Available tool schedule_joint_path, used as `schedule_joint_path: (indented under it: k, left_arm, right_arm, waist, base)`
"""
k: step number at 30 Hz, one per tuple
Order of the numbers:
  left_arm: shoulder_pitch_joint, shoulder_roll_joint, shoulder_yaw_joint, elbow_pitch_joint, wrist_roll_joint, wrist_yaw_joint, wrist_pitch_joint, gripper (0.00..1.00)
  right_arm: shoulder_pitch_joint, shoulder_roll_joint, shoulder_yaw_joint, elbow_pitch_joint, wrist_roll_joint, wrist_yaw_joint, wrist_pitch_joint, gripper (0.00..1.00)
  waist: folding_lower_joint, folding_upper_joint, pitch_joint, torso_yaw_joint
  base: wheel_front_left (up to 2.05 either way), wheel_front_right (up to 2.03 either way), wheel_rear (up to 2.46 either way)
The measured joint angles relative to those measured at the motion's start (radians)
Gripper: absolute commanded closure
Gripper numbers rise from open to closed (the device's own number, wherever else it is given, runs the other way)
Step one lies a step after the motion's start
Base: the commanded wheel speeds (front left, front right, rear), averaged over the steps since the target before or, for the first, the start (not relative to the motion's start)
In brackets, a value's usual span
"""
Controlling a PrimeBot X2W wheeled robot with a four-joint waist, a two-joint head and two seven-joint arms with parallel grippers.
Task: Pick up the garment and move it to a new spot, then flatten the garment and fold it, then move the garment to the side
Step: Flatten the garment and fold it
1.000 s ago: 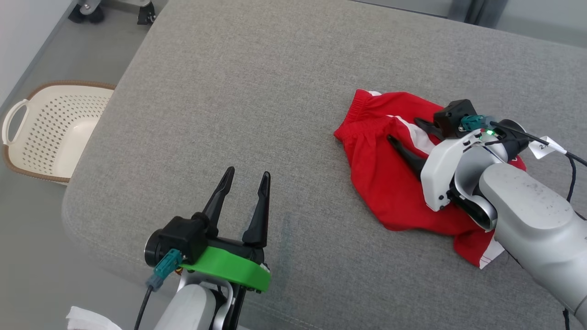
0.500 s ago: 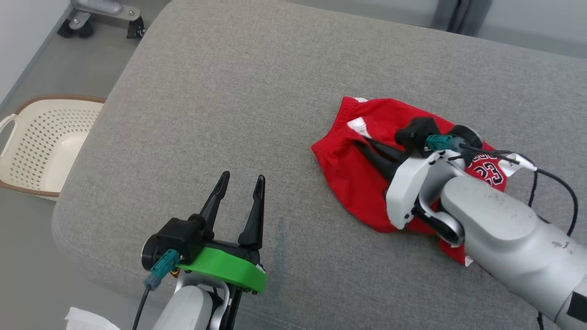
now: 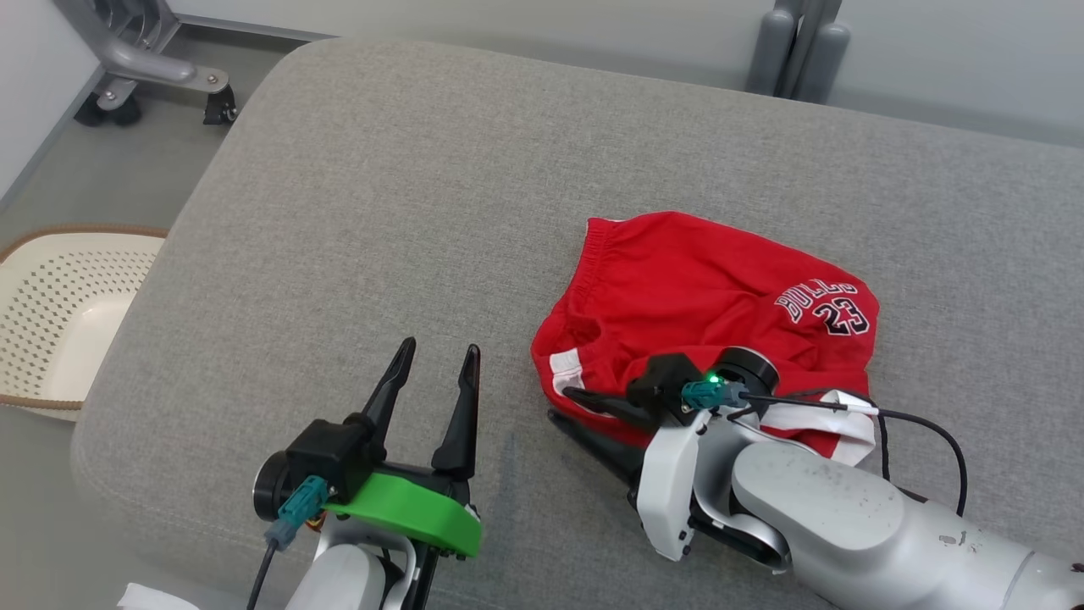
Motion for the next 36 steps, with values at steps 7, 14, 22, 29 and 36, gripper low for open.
schedule_joint_path:
  k: [7, 14, 22, 29, 36]
  left_arm:
    - [0.003, 0.000, 0.042, 0.012, 0.016, -0.009, 0.000, 0.00]
    - [0.003, 0.000, 0.098, 0.011, 0.032, -0.017, 0.000, 0.00]
    - [0.030, 0.000, 0.167, 0.000, 0.047, -0.029, 0.000, 0.00]
    - [0.042, -0.001, 0.186, 0.010, 0.046, -0.043, 0.000, 0.00]
    - [0.060, -0.001, 0.198, 0.026, 0.045, -0.051, 0.000, 0.00]
  right_arm:
    - [0.004, 0.004, -0.036, 0.009, -0.002, 0.000, -0.034, 0.00]
    - [0.075, -0.053, -0.216, -0.027, -0.004, 0.000, -0.086, 0.00]
    - [0.308, -0.096, -0.594, -0.111, -0.099, 0.000, -0.123, 0.00]
    - [0.530, 0.018, -0.934, -0.220, -0.237, 0.000, -0.128, 0.00]
    - [0.652, 0.116, -1.054, -0.284, -0.310, 0.000, -0.128, 0.00]
  waist:
    - [0.0000, 0.0000, -0.010, -0.046]
    - [0.0000, 0.0000, -0.027, -0.112]
    - [0.0000, 0.0000, -0.048, -0.198]
    - [0.0000, 0.0000, -0.063, -0.258]
    - [0.0000, 0.0000, -0.073, -0.290]
  base:
    - [0.00, 0.00, 0.00]
    - [0.00, 0.00, 0.00]
    - [0.00, 0.00, 0.00]
    - [0.00, 0.00, 0.00]
    - [0.00, 0.00, 0.00]
